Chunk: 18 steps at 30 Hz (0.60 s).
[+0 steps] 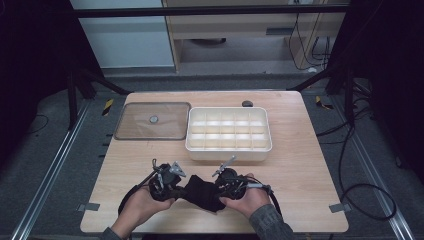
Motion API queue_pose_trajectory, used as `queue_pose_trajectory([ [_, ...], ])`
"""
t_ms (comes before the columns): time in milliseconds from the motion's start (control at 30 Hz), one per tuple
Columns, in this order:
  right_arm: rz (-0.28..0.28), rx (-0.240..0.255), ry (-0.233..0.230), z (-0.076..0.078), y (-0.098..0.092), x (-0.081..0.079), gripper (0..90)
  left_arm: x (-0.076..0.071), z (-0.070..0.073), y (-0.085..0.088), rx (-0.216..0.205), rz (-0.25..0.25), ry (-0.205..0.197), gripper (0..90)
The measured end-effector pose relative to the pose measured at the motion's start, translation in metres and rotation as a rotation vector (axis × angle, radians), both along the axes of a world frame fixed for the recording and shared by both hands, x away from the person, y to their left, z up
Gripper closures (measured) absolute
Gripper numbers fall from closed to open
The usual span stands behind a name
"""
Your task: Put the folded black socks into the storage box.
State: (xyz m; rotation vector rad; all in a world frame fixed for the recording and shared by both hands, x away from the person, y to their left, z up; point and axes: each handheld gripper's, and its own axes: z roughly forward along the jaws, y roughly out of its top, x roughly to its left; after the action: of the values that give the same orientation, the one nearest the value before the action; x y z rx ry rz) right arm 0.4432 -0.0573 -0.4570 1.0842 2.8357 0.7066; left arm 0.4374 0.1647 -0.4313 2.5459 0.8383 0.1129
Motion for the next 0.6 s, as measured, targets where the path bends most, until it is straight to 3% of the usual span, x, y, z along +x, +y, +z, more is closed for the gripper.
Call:
queue_pose_trajectory([
  [300,-0.007,0.006,0.003,0.000,-0.004,-0.004,60.1,0.001,0.001,0.007,-0.001,0.004,0.002,82.0],
  [600,0.008,0.006,0.008,-0.002,-0.002,-0.003,66.8,0.001,0.004,0.011,-0.007,0.010,-0.003,82.0],
])
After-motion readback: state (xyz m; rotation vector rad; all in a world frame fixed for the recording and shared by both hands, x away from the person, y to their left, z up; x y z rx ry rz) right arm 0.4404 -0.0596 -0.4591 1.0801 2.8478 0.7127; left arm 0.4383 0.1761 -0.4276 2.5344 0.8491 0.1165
